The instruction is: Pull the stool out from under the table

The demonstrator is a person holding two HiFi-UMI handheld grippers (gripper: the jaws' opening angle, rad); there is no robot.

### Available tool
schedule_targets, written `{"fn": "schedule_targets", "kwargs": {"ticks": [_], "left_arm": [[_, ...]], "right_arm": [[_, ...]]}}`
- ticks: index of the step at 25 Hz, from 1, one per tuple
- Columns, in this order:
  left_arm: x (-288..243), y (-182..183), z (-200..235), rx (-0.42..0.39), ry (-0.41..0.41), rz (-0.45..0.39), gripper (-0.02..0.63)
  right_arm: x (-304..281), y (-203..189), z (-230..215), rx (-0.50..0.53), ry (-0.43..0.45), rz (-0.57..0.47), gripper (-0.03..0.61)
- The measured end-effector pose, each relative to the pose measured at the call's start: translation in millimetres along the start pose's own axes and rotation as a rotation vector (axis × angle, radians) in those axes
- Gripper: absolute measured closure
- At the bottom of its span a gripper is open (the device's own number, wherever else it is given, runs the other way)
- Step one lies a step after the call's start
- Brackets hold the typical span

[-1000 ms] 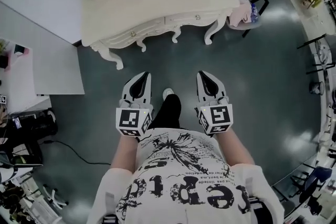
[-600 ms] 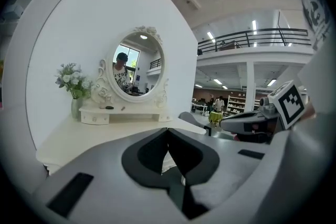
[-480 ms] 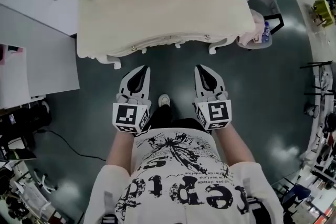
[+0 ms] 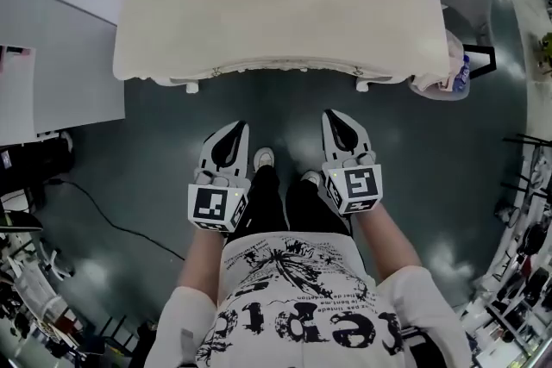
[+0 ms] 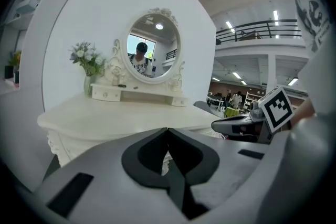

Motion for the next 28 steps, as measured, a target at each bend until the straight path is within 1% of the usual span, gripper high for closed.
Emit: {"fn": "schedule_targets", "kwargs": {"ticks": [3,6,11,14,18,22,23,24,25,27,28], "left_arm": [[-25,-44,3,0.031,0.003,-0.015,0.595],[-61,-102,12,0.025,-0.006,-0.027,0.595],[-129,-199,42,-0.012,-0.031,-0.067,0.595],[-166,-246,62,-0.054,-0.059,-0.092,0.595],[-201,-290,92,-0.107,-0.085,-0.131,0.595],[-222,-313,121,-0.145,-0.089,-0.157,0.595],[-226,-316,127,-0.151,-0.087,-0.163,0.595],[-230,-320,133,-0.149,-0.08,-0.167,0.595],[-233,-323,138,-0.136,-0.071,-0.168,0.595],[-239,-331,147,-0.091,-0.064,-0.161,0.595],[-241,-336,150,-0.077,-0.068,-0.154,0.595]], "right_arm": [[-23,-47,-7,0.045,0.029,0.008,0.562],[-53,-112,-17,0.071,0.031,0.009,0.561],[-124,-223,-35,0.069,-0.023,-0.016,0.561],[-168,-280,-42,0.066,-0.068,-0.044,0.561],[-223,-340,-52,0.042,-0.108,-0.056,0.561],[-270,-381,-60,0.034,-0.131,-0.055,0.557],[-279,-389,-62,0.04,-0.133,-0.048,0.528],[-288,-395,-65,0.043,-0.133,-0.036,0.456],[-296,-401,-68,0.046,-0.137,-0.022,0.399],[-310,-410,-76,0.06,-0.154,0.008,0.323],[-317,-413,-79,0.072,-0.164,0.019,0.3]]}}
Point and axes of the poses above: the fingertips, and each gripper's own axes: x backward along the fingers, z to its left, y out of its top, the point moved 4 cm from there along x, backward along the fingers, and after that the axes turned 9 degrees about x, right-handed, at the moved point
